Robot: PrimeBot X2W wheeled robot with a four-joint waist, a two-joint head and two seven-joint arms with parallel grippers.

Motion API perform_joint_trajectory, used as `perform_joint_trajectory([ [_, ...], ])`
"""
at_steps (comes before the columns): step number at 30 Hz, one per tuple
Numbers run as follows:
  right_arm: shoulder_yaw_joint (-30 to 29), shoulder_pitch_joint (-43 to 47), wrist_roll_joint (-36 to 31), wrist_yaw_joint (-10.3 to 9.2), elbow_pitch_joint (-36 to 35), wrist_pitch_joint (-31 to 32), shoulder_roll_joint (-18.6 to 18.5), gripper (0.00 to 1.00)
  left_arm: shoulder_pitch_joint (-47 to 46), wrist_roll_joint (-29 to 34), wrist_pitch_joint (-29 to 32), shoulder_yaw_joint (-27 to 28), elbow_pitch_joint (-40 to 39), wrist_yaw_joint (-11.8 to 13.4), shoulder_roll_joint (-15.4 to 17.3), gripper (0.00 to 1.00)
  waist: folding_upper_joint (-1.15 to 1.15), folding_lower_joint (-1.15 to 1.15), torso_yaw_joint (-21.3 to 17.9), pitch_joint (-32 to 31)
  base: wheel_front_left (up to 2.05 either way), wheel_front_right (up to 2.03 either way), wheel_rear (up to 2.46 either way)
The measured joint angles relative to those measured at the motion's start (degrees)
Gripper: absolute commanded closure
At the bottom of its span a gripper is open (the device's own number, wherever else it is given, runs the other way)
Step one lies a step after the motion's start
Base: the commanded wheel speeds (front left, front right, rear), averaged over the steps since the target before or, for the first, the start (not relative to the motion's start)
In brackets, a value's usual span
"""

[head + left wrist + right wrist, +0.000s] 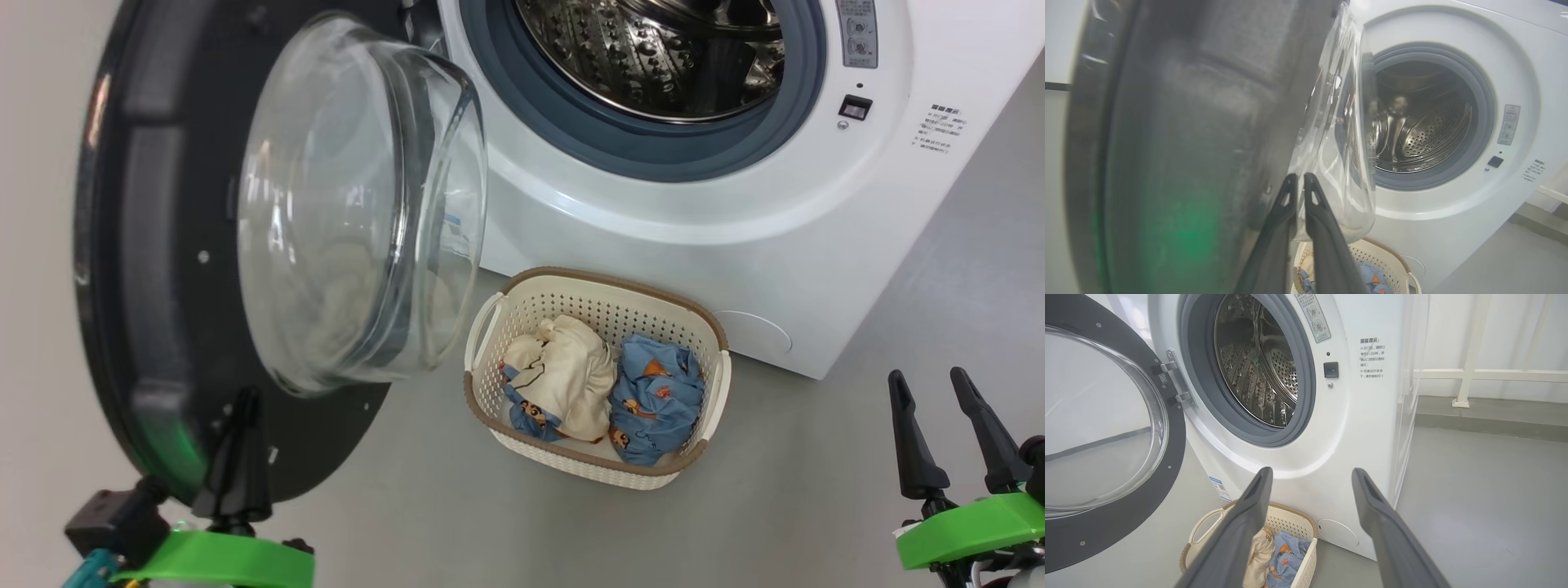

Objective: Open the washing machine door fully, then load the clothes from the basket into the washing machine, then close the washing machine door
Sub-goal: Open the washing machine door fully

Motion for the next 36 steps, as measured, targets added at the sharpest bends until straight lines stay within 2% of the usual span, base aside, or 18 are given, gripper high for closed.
perform_joint_trajectory([
  [11,-0.2,-0.1,0.0,0.00,-0.1,0.0,-1.1,0.00,-4.1,-0.1,-0.5,7.5,5.1,-1.9,-0.1,1.00,0.00,0.00,-0.3,1.4,0.00,0.00,0.00],
  [21,-0.1,-0.5,0.0,0.00,-0.3,0.0,-1.3,0.00,-9.0,3.8,-0.6,15.9,9.4,-3.3,-1.0,1.00,0.00,0.00,-0.6,3.0,0.00,0.00,0.00],
  [36,0.3,-2.8,-0.5,0.00,-0.5,0.0,-2.5,0.00,-14.7,10.0,-1.0,25.3,16.4,-7.2,-1.3,1.00,0.00,0.00,-1.0,5.8,0.00,0.00,0.00],
])
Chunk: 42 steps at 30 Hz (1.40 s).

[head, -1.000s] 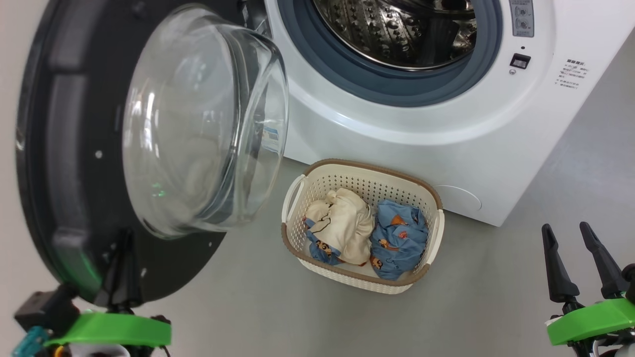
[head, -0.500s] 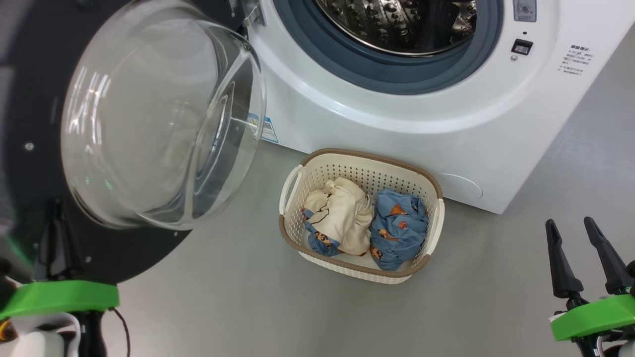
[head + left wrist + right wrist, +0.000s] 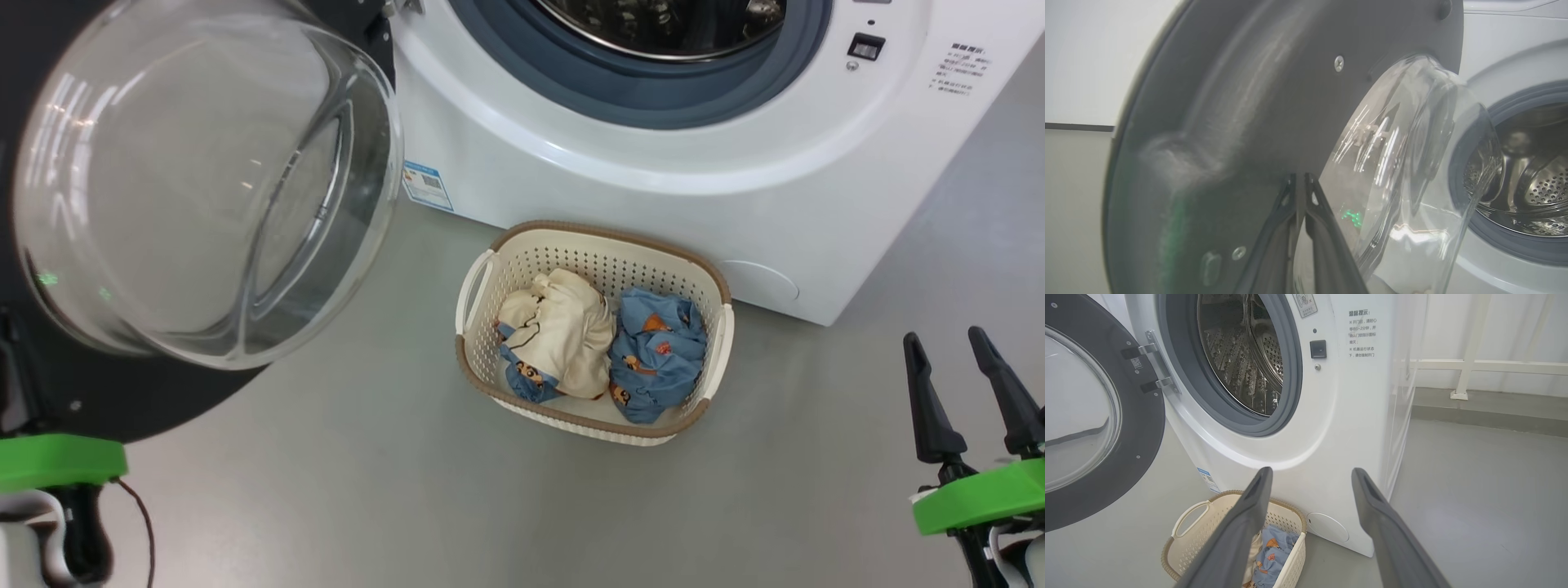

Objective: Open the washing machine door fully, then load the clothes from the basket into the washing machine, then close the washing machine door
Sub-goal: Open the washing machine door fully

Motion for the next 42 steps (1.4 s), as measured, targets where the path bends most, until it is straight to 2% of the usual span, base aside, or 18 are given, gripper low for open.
perform_joint_trajectory([
  [9,0.9,-1.2,-0.4,0.00,-0.2,0.0,-0.7,0.00,-5.4,4.0,0.0,7.6,5.4,-2.1,0.1,1.00,0.00,0.00,0.0,2.8,0.00,0.00,0.00],
  [20,1.2,-3.7,-0.4,0.00,-0.4,-0.2,-2.0,0.00,-12.7,8.4,0.0,16.0,13.9,-4.8,3.3,1.00,0.00,0.00,-0.5,6.1,0.00,0.00,0.00],
  [34,1.3,-5.7,-0.9,0.01,-0.6,-0.2,-2.5,0.00,-19.6,11.9,0.0,22.4,22.5,-7.1,6.9,1.00,0.00,0.00,-1.6,10.3,0.00,0.00,0.00],
  [42,1.5,-7.7,-0.9,0.00,-0.6,-0.2,-2.6,0.00,-21.4,13.9,0.0,24.1,24.3,-7.1,7.4,1.00,0.00,0.00,-2.3,11.1,0.00,0.00,0.00],
])
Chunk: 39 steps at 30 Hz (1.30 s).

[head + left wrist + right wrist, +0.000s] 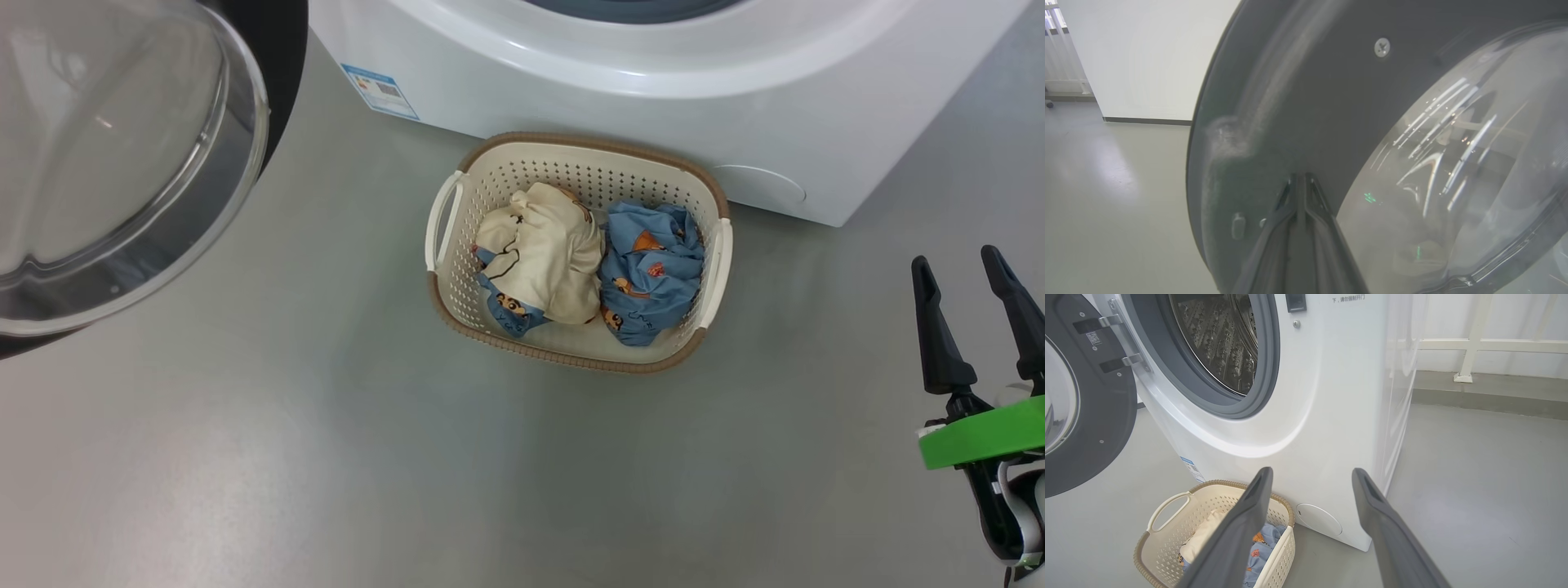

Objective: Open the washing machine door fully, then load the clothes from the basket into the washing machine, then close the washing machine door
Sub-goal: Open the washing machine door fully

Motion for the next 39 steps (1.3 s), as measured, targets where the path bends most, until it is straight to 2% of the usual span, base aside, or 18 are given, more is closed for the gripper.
perform_joint_trajectory([
  [9,-0.1,0.0,0.0,0.01,0.2,0.0,0.1,0.00,0.4,1.6,0.0,-0.8,-0.9,-0.7,-1.0,1.00,0.00,0.00,-0.3,-1.3,0.00,0.00,0.00],
  [13,-0.2,0.1,0.0,0.01,0.3,0.0,0.4,0.00,2.7,1.4,0.0,-4.6,-5.6,-0.7,-2.9,1.00,0.00,0.00,-0.1,-2.8,0.00,0.00,0.00],
  [19,-0.3,1.5,0.0,0.01,0.4,0.0,1.2,0.00,10.3,-2.4,0.0,-9.1,-13.2,-0.9,-5.5,1.00,0.00,-0.01,0.4,-5.6,0.00,0.00,0.00],
  [20,-0.3,1.9,0.0,0.01,0.5,0.0,1.4,0.00,11.4,-2.6,0.0,-9.8,-14.5,-0.9,-5.7,0.89,0.00,-0.01,0.5,-6.0,0.00,0.00,0.00],
  [22,-0.4,2.7,0.0,0.01,0.6,0.0,1.9,0.00,13.6,-2.6,0.0,-11.1,-17.1,-0.9,-5.9,0.53,0.00,-0.01,0.7,-7.0,0.00,0.00,0.00],
  [24,-0.4,2.8,0.0,0.01,0.6,0.0,2.1,0.00,15.7,-2.6,0.0,-12.8,-19.6,-0.9,-6.1,0.25,0.00,-0.02,0.9,-7.9,0.00,0.00,0.00],
  [26,-0.4,2.8,0.0,0.01,0.6,0.0,2.1,0.00,17.6,-2.9,0.0,-13.9,-21.7,-0.9,-6.4,0.15,0.00,-0.01,1.0,-8.7,0.00,0.00,0.00],
  [28,-0.4,2.9,0.0,0.01,0.5,0.0,2.2,0.00,19.3,-3.4,0.0,-15.2,-23.6,-0.9,-6.6,0.00,0.00,-0.02,1.0,-9.5,0.00,0.00,0.00],
  [39,-0.6,4.5,0.1,0.01,0.2,0.0,3.4,0.00,26.2,-4.8,0.0,-22.8,-30.5,-0.9,-8.4,0.00,0.00,-0.01,-1.3,-11.8,0.00,0.00,0.00],
])
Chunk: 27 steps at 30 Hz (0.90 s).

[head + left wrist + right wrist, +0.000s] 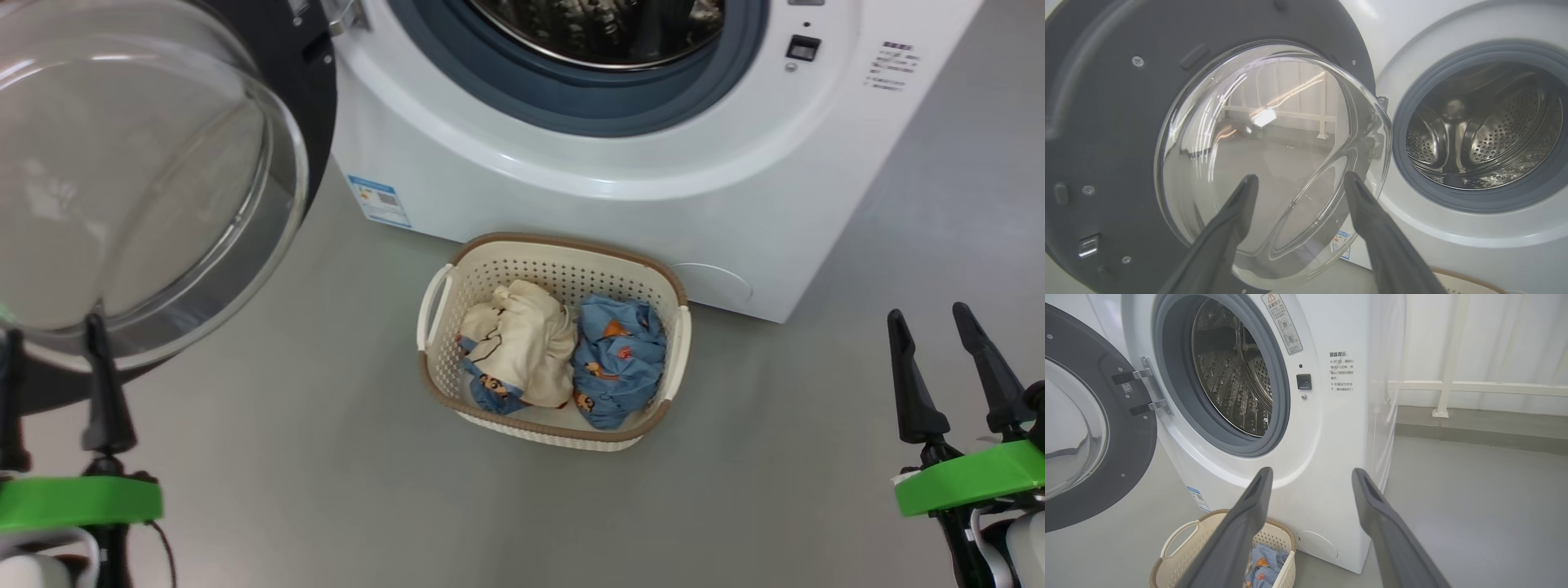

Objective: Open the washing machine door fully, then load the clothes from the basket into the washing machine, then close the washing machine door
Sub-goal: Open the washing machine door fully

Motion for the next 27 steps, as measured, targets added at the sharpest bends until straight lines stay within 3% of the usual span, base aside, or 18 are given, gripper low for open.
perform_joint_trajectory([
  [4,0.0,0.4,0.0,0.00,-0.1,0.0,0.6,0.00,1.5,-0.3,0.0,-3.3,-1.9,0.0,-1.2,0.00,0.00,0.00,-1.8,-0.5,0.00,0.00,0.00],
  [15,-0.3,0.4,0.0,0.00,-0.5,0.0,2.2,0.00,4.5,-1.0,0.0,-11.1,-7.6,0.0,-0.7,0.00,0.00,0.00,-8.5,-0.9,0.00,0.00,0.00],
  [27,-1.2,2.7,0.0,0.00,-0.9,0.0,3.1,0.00,4.9,-1.8,0.0,-13.8,-6.6,0.0,0.2,0.00,0.00,0.01,-16.2,-1.8,0.00,0.00,0.00],
])
